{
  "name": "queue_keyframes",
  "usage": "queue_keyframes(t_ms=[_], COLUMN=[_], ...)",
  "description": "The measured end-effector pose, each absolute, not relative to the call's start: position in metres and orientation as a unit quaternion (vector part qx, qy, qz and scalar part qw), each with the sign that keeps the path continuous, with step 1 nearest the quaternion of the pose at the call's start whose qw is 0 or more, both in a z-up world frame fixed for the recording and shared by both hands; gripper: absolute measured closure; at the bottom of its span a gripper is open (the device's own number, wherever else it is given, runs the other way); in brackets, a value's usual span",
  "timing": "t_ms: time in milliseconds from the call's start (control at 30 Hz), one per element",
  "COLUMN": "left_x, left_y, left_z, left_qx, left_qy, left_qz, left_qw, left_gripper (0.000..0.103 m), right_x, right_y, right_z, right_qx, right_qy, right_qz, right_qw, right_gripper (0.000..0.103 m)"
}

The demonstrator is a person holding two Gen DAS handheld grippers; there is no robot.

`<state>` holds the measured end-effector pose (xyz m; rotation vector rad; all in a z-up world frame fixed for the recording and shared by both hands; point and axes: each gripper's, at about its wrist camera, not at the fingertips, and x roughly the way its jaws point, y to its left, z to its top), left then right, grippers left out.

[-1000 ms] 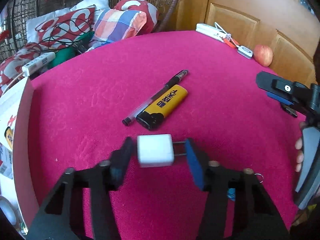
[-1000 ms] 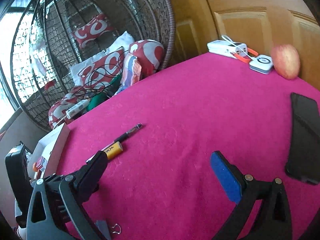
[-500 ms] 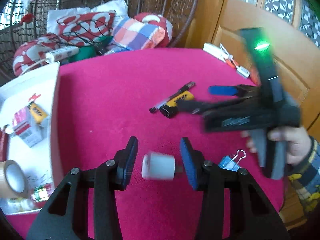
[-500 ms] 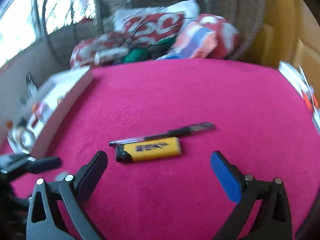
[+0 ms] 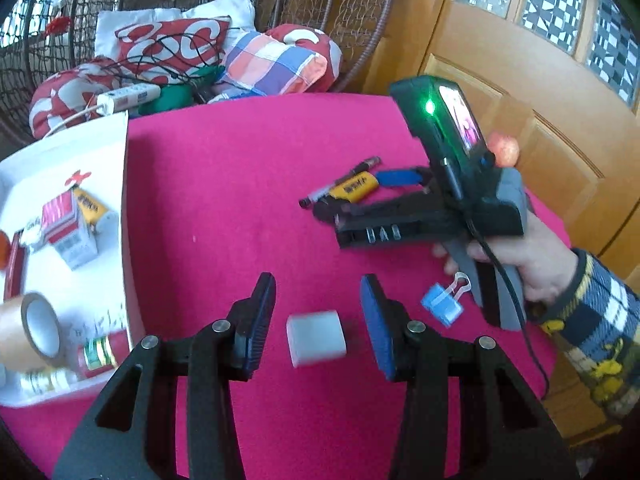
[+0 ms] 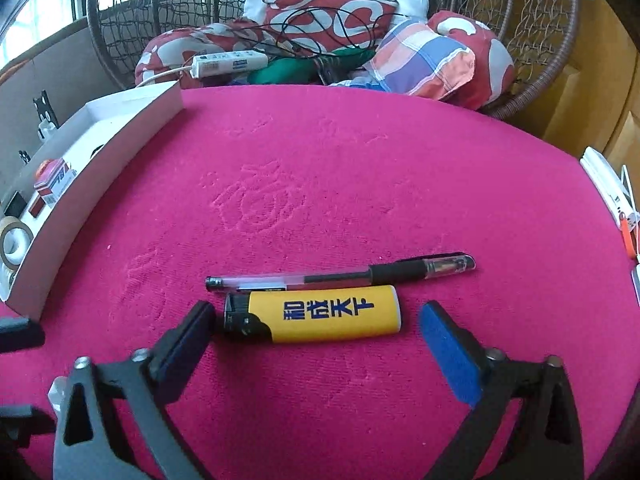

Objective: Organize rigid objects
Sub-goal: 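Grasp the white plug with the left gripper while the right grasps the yellow lighter, then carry the white plug and yellow lighter over the white tray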

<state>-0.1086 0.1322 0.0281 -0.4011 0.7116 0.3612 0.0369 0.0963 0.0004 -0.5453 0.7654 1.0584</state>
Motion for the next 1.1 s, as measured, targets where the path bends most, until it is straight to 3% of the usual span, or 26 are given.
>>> queue_keyframes(t_ms=[267, 467, 700, 1100], left_x=[-0.098, -0.108, -0.089, -0.094], left_y=[0.105, 0.1, 0.097, 0.109], left_z=[0.018, 0.024, -0.003, -0.006], left_qx=[-0.135, -0.115, -0.099, -0.145], left_qy=[0.37, 0.339, 0.392, 0.383], left_qz=[0.184, 0.227, 0.226, 0.203], left_qw=[0.9, 0.906, 0.886, 0.889], left_gripper=[0.059, 0.059, 0.057, 0.059], right_x=[0.034, 0.037, 0.041, 0.026], right_y=[0.091, 0.079, 0.074, 0.042], right_z=[0.002, 0.005, 0.005, 0.044], right_qx=[-0.237, -0.21, -0.188, -0.131], right_qy=[0.353, 0.36, 0.368, 0.328], right_qz=[0.479, 0.481, 0.478, 0.491], right_qw=[0.768, 0.772, 0.775, 0.796], right_gripper=[0.023, 0.023, 0.023, 0.023])
